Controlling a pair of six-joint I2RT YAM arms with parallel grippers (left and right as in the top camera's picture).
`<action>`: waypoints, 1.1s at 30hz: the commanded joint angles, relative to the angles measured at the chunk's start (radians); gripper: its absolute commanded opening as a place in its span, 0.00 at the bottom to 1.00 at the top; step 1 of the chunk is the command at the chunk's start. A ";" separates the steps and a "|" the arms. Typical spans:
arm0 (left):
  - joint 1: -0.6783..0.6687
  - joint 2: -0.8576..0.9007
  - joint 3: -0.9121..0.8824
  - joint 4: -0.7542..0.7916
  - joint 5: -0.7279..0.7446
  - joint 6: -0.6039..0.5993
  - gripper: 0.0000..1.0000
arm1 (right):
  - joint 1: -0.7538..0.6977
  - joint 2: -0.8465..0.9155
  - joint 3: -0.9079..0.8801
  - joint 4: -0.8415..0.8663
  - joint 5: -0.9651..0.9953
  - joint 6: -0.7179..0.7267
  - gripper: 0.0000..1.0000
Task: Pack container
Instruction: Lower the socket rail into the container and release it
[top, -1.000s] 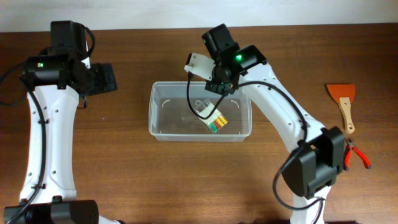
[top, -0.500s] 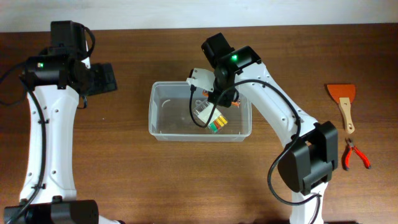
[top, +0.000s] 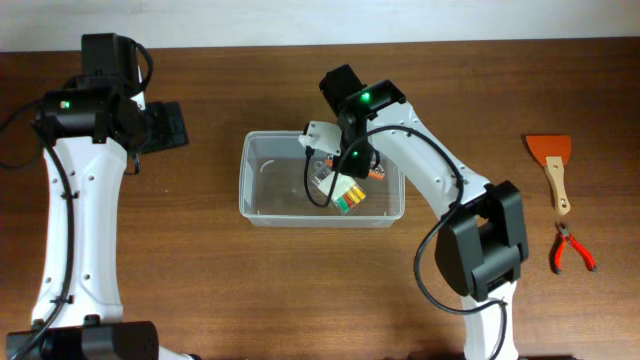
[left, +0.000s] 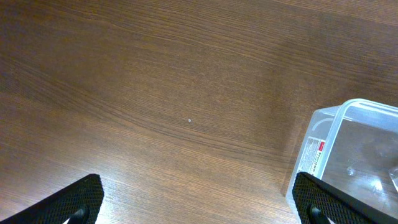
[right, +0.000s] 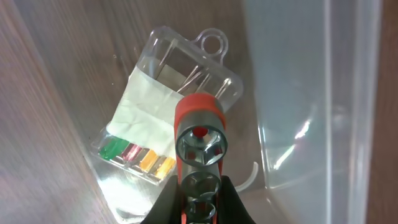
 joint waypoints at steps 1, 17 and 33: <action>0.003 -0.008 0.015 0.002 -0.014 0.005 0.99 | -0.005 0.023 -0.004 0.007 -0.032 -0.011 0.04; 0.003 -0.008 0.014 0.002 -0.014 0.005 0.99 | -0.024 0.073 -0.006 0.014 -0.054 -0.010 0.18; 0.003 -0.008 0.015 0.002 -0.014 0.005 0.99 | -0.024 0.073 -0.006 0.014 -0.054 -0.009 0.51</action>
